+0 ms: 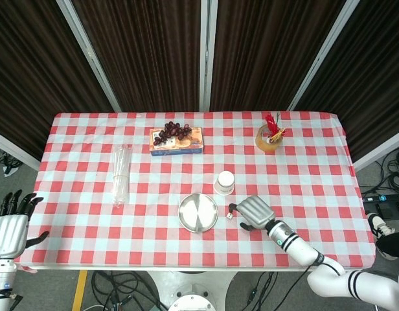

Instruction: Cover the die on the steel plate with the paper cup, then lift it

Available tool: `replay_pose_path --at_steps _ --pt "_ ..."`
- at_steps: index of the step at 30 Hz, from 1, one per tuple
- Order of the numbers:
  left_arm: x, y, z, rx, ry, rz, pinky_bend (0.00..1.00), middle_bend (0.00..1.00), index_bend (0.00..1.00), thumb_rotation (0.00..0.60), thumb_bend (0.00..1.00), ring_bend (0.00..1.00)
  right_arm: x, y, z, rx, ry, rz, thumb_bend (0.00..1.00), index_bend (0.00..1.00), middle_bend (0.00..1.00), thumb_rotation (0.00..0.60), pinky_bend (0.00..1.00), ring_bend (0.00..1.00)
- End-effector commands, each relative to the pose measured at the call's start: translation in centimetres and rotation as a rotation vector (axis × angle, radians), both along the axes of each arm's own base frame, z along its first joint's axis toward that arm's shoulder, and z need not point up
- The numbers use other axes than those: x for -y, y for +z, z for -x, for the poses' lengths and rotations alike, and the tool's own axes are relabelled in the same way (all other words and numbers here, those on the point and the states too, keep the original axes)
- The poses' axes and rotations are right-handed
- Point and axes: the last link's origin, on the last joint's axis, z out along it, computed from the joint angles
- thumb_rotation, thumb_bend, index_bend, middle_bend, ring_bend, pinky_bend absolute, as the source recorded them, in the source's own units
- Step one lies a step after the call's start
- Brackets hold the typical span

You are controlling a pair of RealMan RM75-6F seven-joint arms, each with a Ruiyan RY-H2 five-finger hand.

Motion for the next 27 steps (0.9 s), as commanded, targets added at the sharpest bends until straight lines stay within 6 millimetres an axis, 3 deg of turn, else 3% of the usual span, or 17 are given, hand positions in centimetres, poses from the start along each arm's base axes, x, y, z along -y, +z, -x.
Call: replay_pose_path --at_steps 1,13,19,27 --pt "0.0 0.0 0.1 0.002 0.002 -0.001 0.02 0.16 0.22 0.600 0.00 0.02 0.5 -0.9 -0.2 -0.020 0.009 0.002 0.21 0.38 0.94 0.600 0.94 0.93" --pt "0.1 -0.1 0.3 0.014 0.008 -0.001 0.02 0.16 0.22 0.600 0.00 0.02 1.2 -2.7 -0.8 -0.024 0.005 -0.021 0.24 0.42 0.94 0.600 0.94 0.93" --pt "0.1 -0.1 0.5 0.020 0.010 -0.004 0.02 0.16 0.22 0.600 0.00 0.02 1.4 -2.9 -1.1 -0.006 0.013 -0.002 0.32 0.57 0.94 0.600 0.95 0.93" --pt "0.1 0.0 0.4 0.018 0.004 -0.012 0.02 0.16 0.22 0.600 0.00 0.02 1.4 -2.4 -4.8 0.116 0.053 -0.020 0.33 0.63 0.94 0.600 0.95 0.93"
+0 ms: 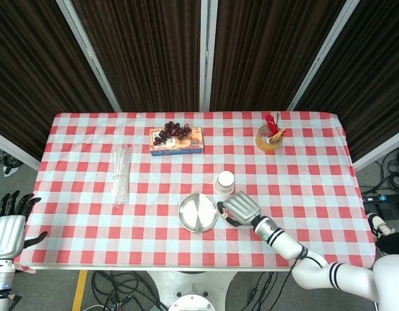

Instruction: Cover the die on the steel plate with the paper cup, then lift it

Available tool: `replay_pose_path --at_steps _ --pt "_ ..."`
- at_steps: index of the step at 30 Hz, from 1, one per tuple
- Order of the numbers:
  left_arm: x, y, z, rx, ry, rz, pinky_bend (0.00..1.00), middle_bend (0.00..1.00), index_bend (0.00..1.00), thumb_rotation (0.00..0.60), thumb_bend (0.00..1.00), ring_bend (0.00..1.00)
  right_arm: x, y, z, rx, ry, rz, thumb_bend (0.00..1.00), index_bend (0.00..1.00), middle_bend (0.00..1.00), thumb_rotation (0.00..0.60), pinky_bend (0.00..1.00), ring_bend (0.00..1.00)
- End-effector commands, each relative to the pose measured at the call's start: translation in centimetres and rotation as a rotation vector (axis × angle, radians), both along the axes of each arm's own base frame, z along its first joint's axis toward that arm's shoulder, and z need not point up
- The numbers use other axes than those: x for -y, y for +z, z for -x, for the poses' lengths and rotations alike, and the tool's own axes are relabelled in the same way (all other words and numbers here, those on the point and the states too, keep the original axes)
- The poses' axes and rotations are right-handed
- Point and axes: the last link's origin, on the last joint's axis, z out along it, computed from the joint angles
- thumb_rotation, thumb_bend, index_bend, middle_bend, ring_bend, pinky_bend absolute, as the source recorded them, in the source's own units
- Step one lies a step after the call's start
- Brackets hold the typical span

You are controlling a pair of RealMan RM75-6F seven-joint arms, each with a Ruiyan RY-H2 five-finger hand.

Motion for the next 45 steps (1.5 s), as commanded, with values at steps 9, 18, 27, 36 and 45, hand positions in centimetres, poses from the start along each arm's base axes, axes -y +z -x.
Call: replay_pose_path --at_steps 9,18,27,36,45 --pt "0.3 0.1 0.0 -0.002 0.009 -0.009 0.02 0.16 0.22 0.600 0.00 0.02 1.2 -3.7 -4.7 -0.028 0.050 -0.067 0.33 0.44 0.94 0.600 0.95 0.92" --pt "0.6 0.2 0.1 -0.001 0.015 -0.012 0.02 0.16 0.22 0.600 0.00 0.02 0.8 -0.5 -5.5 0.077 0.027 0.010 0.18 0.06 0.79 0.600 0.90 0.76" --pt "0.4 0.0 -0.1 -0.002 0.003 -0.006 0.02 0.16 0.22 0.600 0.00 0.02 3.1 7.1 -1.6 0.345 -0.179 0.204 0.15 0.15 0.44 0.600 0.59 0.40" --pt "0.2 -0.3 -0.5 -0.007 -0.006 0.007 0.02 0.16 0.22 0.600 0.00 0.02 5.5 6.3 2.5 0.316 -0.411 0.153 0.12 0.17 0.17 0.600 0.10 0.01" --pt "0.2 -0.2 -0.7 -0.010 -0.003 0.004 0.02 0.16 0.22 0.600 0.00 0.02 6.7 3.1 1.6 0.283 -0.442 0.081 0.12 0.16 0.16 0.600 0.07 0.00"
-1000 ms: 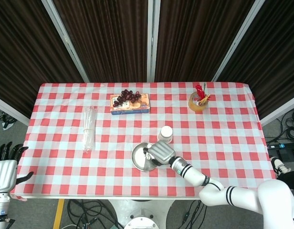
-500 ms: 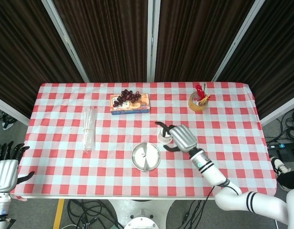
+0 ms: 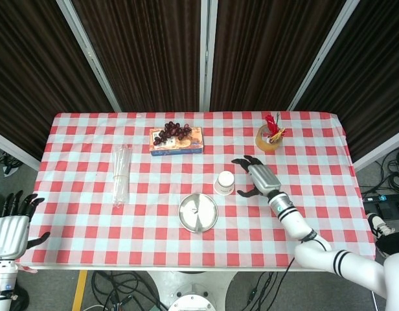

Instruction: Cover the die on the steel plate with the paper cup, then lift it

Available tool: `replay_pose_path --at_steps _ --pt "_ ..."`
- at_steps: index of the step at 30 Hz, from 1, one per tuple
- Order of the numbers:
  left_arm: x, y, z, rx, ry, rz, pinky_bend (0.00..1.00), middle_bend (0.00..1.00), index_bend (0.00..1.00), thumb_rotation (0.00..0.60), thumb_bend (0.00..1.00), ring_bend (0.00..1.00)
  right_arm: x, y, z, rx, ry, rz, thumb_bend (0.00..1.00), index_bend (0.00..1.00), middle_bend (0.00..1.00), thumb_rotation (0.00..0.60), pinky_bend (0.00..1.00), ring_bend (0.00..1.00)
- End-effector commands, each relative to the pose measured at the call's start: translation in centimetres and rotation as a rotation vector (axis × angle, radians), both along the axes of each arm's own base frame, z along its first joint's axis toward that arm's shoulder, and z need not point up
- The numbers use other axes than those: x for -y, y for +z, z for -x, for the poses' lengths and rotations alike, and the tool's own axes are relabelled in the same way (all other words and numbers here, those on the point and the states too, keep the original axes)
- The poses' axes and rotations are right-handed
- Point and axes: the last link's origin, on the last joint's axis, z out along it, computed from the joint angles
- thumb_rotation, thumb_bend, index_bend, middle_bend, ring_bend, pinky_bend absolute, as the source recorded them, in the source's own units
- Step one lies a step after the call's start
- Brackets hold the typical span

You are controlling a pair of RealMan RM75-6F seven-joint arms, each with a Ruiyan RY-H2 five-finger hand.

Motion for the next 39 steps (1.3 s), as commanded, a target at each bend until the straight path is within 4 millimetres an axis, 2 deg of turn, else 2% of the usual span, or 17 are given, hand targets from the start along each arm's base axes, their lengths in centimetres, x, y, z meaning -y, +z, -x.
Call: replay_pose_path --at_steps 1,7,9,11,14,17,21,24,28,33,39 --pt "0.1 0.0 0.1 0.002 0.006 0.000 0.02 0.16 0.22 0.600 0.00 0.02 0.3 -1.2 -0.6 0.009 -0.004 -0.022 0.12 0.16 0.16 0.600 0.07 0.00" --pt "0.1 0.0 0.4 0.009 0.016 -0.001 0.02 0.16 0.22 0.600 0.00 0.02 0.6 -2.9 -1.9 0.036 -0.002 -0.051 0.13 0.17 0.16 0.600 0.06 0.00" --pt "0.2 0.0 0.6 0.011 0.021 -0.004 0.02 0.16 0.22 0.600 0.00 0.02 0.9 -3.2 -2.1 0.041 0.002 -0.031 0.14 0.23 0.18 0.600 0.06 0.00" --pt "0.3 0.0 0.7 0.015 0.025 -0.001 0.02 0.16 0.22 0.600 0.00 0.02 1.0 -3.3 -2.3 0.052 0.001 -0.014 0.19 0.36 0.22 0.600 0.06 0.01" --pt "0.3 0.2 0.8 0.013 0.022 0.000 0.02 0.16 0.22 0.600 0.00 0.02 0.8 -3.1 -2.7 0.088 0.013 0.002 0.24 0.49 0.26 0.600 0.06 0.02" --pt "0.3 0.3 0.9 0.011 0.021 -0.004 0.02 0.16 0.22 0.600 0.00 0.02 -0.3 -2.2 -3.5 0.141 0.064 -0.007 0.25 0.54 0.28 0.600 0.06 0.03" --pt "0.1 0.4 0.7 0.005 0.005 -0.004 0.02 0.16 0.22 0.600 0.00 0.02 -2.4 -0.9 -5.1 0.193 0.167 -0.032 0.26 0.56 0.29 0.600 0.06 0.03" --pt "0.0 0.5 0.4 0.001 -0.004 -0.004 0.02 0.16 0.22 0.600 0.00 0.02 -3.7 -1.0 -6.2 0.206 0.228 -0.073 0.26 0.57 0.29 0.600 0.06 0.03" --pt "0.1 0.6 0.2 -0.002 -0.010 -0.010 0.02 0.16 0.22 0.600 0.00 0.02 -4.4 -3.1 -7.2 0.157 0.270 -0.134 0.26 0.58 0.29 0.600 0.06 0.03" --pt "0.3 0.7 0.3 -0.002 -0.002 -0.011 0.02 0.16 0.22 0.600 0.00 0.02 -4.4 -5.6 -7.9 0.109 0.299 -0.146 0.26 0.58 0.29 0.600 0.06 0.03" --pt "0.4 0.6 0.4 0.000 0.002 -0.005 0.02 0.16 0.22 0.600 0.00 0.02 -3.8 -7.2 -8.3 0.095 0.298 -0.141 0.26 0.58 0.29 0.600 0.06 0.03"
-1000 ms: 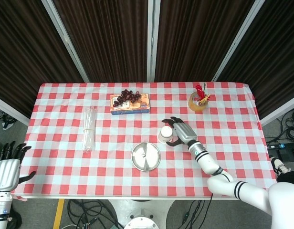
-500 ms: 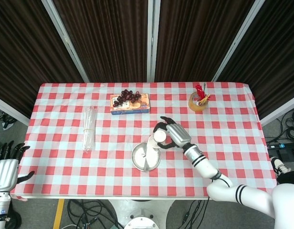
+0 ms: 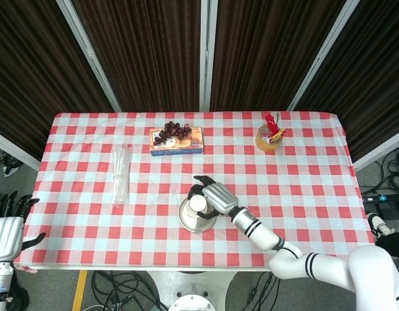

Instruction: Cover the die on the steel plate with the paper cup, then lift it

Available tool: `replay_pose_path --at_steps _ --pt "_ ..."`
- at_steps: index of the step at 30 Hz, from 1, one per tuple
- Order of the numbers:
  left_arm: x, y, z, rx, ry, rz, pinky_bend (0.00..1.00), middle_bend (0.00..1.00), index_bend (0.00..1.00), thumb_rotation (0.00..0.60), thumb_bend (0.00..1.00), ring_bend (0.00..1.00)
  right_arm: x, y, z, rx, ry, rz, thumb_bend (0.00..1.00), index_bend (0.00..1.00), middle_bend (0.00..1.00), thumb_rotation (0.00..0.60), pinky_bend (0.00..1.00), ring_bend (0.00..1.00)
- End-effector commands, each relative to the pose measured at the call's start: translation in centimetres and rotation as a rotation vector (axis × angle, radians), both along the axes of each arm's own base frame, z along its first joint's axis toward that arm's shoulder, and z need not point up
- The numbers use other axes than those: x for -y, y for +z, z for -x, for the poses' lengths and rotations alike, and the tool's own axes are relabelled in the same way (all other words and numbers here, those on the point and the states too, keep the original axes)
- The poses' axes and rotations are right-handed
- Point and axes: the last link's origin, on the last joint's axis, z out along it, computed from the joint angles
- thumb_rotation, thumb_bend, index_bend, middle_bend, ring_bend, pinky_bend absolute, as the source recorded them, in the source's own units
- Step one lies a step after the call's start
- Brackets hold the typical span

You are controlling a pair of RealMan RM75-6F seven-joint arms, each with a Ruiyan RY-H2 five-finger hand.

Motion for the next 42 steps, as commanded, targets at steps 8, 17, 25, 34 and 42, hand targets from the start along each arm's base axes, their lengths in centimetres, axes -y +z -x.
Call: replay_pose_path --at_steps 8,17,25,34,42 --pt "-0.2 -0.1 0.0 -0.004 -0.006 0.007 0.02 0.16 0.22 0.600 0.00 0.02 -1.5 -0.8 -0.1 0.001 0.033 -0.072 0.26 0.59 0.29 0.600 0.05 0.03" --pt "0.0 0.0 -0.1 -0.003 -0.010 0.004 0.02 0.16 0.22 0.600 0.00 0.02 0.8 -0.8 0.9 -0.029 -0.018 0.014 0.27 0.58 0.28 0.600 0.05 0.03" --pt "0.0 -0.2 -0.2 -0.004 -0.010 0.008 0.02 0.16 0.22 0.600 0.00 0.02 -1.7 -0.4 0.6 -0.012 0.064 -0.088 0.27 0.57 0.28 0.600 0.02 0.03" --pt "-0.1 -0.2 -0.2 -0.009 -0.011 0.013 0.02 0.16 0.22 0.600 0.00 0.02 0.1 -0.6 0.8 -0.016 0.015 -0.027 0.28 0.54 0.27 0.600 0.02 0.03" --pt "-0.2 -0.2 -0.3 -0.012 -0.014 0.015 0.02 0.16 0.22 0.600 0.00 0.02 -0.8 0.0 0.8 0.026 0.034 -0.080 0.28 0.54 0.28 0.600 0.01 0.03"
